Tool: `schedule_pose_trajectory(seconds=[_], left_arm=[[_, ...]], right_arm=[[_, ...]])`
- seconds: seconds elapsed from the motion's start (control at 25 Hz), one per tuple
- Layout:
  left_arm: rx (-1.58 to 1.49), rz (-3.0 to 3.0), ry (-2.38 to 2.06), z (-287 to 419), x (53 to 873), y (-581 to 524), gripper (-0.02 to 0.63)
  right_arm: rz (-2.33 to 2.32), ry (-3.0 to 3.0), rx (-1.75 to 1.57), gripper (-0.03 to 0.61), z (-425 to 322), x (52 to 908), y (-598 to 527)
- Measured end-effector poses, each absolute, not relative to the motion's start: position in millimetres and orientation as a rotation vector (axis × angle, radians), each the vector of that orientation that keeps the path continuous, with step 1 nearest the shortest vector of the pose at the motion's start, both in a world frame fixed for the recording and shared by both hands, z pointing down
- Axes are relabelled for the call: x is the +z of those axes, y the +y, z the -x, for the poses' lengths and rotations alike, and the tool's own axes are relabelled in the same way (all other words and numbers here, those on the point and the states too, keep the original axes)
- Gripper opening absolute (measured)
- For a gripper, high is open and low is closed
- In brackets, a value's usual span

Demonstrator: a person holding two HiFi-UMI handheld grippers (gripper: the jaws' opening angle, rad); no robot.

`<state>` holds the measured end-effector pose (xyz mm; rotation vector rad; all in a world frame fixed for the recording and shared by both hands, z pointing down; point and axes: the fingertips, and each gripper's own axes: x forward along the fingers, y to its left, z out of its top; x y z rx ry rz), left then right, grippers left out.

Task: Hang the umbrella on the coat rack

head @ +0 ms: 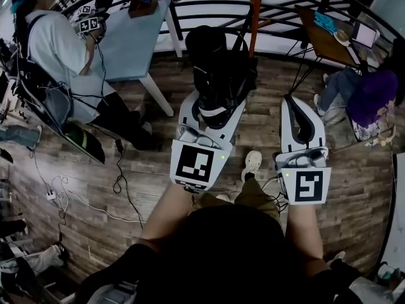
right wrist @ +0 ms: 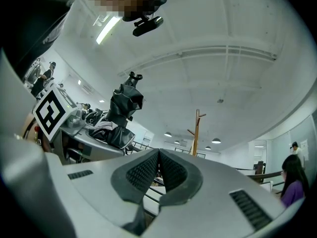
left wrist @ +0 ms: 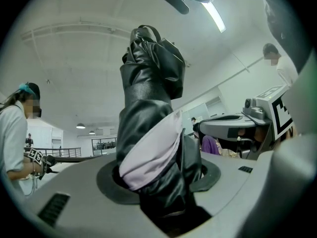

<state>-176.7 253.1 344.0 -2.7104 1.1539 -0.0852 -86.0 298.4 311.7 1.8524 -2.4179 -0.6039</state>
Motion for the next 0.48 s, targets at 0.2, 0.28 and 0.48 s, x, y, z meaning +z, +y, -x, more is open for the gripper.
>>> schedule_pose_trajectory(seconds=[0.2,0.28,0.48], left_arm=[[-0.104,2.711,1.174,172.6,350.3,239.5,0.239],[-0.111,2.706,1.185,169.2,352.3,231.8,0.238],[-0.126,2.692,1.206,153.2,358.3,208.4,0.238]], right_arm=[[-1.854,-2.429,-0.619,0.028,77.6,312.6,285.2],[-1.857,-2.439,-0.609,0.028,72.1,314.0,277.7],[-1.850,-2.467,-0.600,0.028,53.7,320.1,252.5]])
